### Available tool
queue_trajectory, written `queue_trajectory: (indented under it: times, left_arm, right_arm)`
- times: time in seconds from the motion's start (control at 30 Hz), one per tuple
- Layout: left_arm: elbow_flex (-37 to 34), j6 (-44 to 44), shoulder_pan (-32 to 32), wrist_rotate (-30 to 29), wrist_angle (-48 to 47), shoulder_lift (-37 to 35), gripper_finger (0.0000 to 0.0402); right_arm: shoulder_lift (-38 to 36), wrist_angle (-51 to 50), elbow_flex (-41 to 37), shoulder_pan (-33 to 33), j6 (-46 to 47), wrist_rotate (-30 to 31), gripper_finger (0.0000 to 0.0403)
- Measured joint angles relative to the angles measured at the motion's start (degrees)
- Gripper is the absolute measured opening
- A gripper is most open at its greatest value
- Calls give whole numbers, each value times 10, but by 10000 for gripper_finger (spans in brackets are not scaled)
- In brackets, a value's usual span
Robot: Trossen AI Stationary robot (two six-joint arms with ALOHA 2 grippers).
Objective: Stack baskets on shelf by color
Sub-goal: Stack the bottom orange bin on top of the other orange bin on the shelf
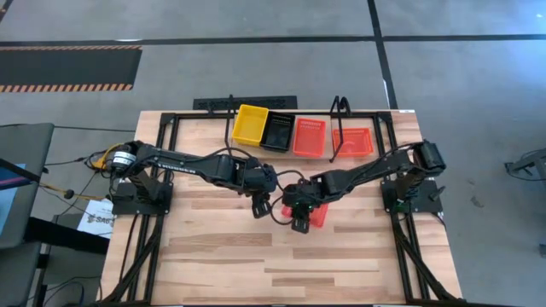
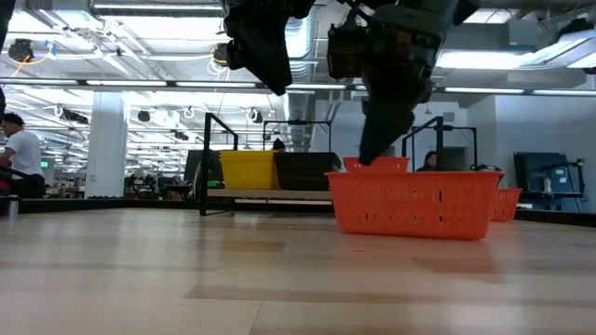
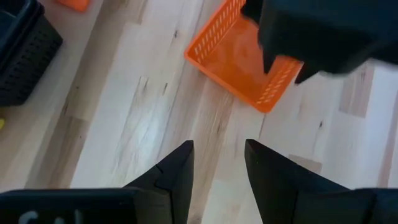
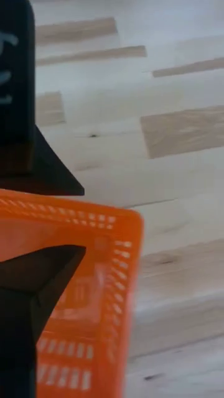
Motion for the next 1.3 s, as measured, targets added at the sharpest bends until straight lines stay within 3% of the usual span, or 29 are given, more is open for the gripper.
queue_trajectory:
  times: [0.37,0.53,0.8,1.0,1.3]
  left_arm:
    - [0,44,10,16,7,1,130]
    - [0,126,12,42,54,1,130]
    - [-7,330,12,120,183,2,130]
    - [-24,369,13,133,229,2,130]
    - [-22,375,31,137,250,38,130]
  right_arm:
    - [-65,-189,1,-1,87,1,166]
    - [-128,-254,0,-7,141,20,165]
    - [-235,-277,1,-6,243,60,163]
    - [-321,-269,1,3,315,70,163]
    - [-448,-186,1,83,314,253,158]
